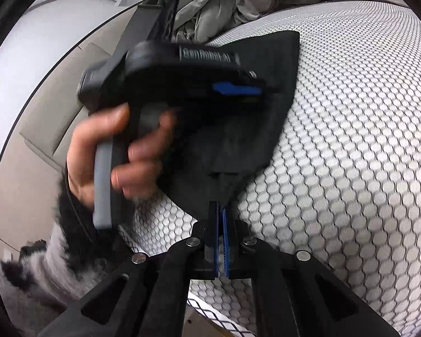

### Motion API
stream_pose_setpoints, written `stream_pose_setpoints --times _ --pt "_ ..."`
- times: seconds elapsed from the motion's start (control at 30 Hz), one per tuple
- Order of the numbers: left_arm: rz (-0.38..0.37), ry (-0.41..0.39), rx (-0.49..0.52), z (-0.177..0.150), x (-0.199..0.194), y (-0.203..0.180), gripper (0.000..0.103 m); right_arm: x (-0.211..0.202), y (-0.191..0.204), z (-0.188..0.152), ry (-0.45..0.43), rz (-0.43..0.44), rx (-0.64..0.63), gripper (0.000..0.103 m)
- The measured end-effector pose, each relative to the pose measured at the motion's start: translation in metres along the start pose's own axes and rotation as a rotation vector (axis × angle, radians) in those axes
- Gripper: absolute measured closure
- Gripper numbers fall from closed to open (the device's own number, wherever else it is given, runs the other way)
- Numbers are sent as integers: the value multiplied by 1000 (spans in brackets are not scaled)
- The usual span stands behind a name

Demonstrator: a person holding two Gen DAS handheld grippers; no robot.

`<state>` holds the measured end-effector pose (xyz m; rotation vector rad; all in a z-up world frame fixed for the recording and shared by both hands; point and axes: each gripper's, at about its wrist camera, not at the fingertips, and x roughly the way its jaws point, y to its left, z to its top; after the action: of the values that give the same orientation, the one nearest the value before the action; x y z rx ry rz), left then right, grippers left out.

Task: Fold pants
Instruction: 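Fold the waistband toward the hem with the left tool while the right tool pinches the pants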

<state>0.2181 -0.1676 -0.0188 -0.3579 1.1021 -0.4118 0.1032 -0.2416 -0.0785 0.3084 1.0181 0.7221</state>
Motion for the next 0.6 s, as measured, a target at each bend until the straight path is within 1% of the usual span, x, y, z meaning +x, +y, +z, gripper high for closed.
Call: stream_pose_setpoints --times 0.03,0.07,0.1,0.13,0.17,0.2,0.23,0.27,0.3,0.33,0.37,0.4,0.43,0.47,0.5,0.6 --pt "10 -6 -3 -1 -7 0 77 -3 -1 1 2 3 13 98" --pt "25 -24 21 -4 -17 -2 76 -6 -3 -1 1 3 20 92" --pt "28 -42 52 -2 -23 2 76 -14 -5 -1 -15 4 25 84" --pt "18 -57 96 -10 -35 -4 74 -20 -4 -1 -44 -2 26 78" --pt "-2 -63 142 -21 -46 -12 69 -24 -1 1 -72 -9 25 70" --pt "-18 -69 190 -34 -54 -22 65 -22 -1 6 -90 -15 28 68" --pt "-22 -67 234 -40 -54 -33 62 -18 0 11 -100 -20 37 68" --pt "-20 -56 280 -47 -52 -44 62 -10 0 16 -97 -19 46 68" --pt "-16 -26 334 -51 -45 -52 62 -5 -2 17 -87 -22 53 68" --pt "1 10 367 -52 -36 -56 62 5 -2 19 -68 -35 60 68" --pt "32 33 370 -55 -27 -54 62 16 -1 22 -58 -53 56 70" --pt "50 47 359 -53 -17 -52 62 26 3 27 -55 -70 37 88" --pt "45 55 331 -49 -8 -48 62 31 3 26 -42 -80 25 98" --pt "26 44 306 -43 -5 -45 62 32 3 25 -40 -87 23 100" --pt "22 37 285 -37 -3 -44 63 31 2 24 -38 -70 29 101" --pt "37 29 227 -22 3 -42 63 28 4 13 3 -20 15 102"
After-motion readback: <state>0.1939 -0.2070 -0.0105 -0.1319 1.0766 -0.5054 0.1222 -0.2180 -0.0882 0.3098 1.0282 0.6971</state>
